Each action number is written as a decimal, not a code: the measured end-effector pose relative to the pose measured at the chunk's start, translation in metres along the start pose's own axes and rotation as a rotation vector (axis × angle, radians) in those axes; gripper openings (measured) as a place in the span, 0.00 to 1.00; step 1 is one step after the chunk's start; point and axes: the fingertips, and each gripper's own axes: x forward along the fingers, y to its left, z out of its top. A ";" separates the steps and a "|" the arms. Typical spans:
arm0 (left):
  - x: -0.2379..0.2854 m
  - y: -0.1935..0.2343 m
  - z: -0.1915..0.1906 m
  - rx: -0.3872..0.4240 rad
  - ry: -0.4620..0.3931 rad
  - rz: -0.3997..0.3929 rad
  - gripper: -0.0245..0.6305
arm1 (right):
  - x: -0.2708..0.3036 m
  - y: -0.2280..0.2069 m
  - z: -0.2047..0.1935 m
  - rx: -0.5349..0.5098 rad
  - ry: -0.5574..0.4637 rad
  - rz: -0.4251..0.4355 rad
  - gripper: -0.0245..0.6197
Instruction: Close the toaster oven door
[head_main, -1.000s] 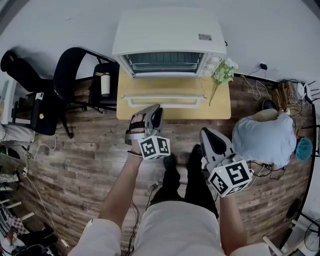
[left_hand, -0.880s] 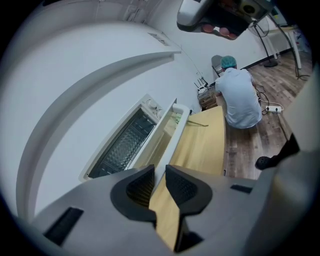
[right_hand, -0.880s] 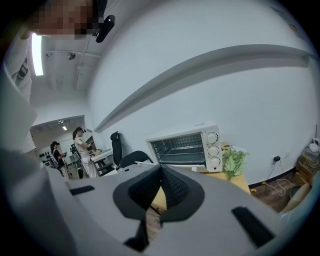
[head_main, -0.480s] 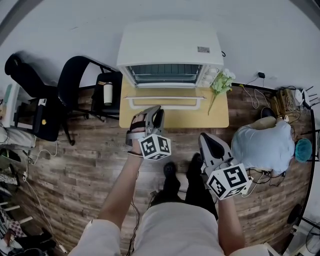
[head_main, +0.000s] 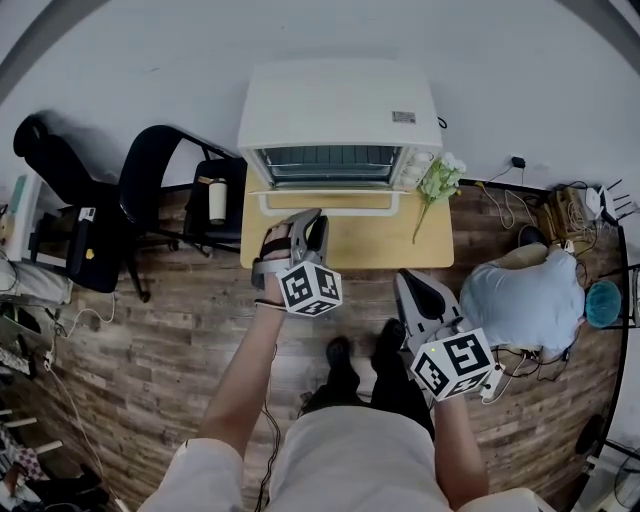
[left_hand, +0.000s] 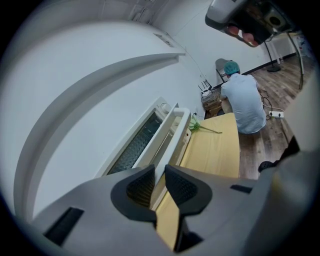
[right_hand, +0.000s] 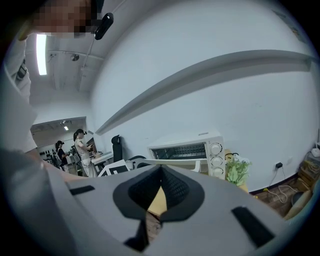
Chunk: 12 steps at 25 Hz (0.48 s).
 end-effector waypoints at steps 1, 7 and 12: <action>0.001 0.001 0.001 0.001 0.000 0.000 0.14 | 0.000 0.000 0.002 0.000 -0.003 0.000 0.04; 0.006 0.012 0.006 -0.003 -0.003 0.003 0.14 | 0.002 -0.002 0.010 -0.011 -0.002 -0.003 0.04; 0.012 0.021 0.009 0.000 -0.008 0.010 0.14 | 0.004 -0.003 0.015 -0.016 -0.012 -0.001 0.04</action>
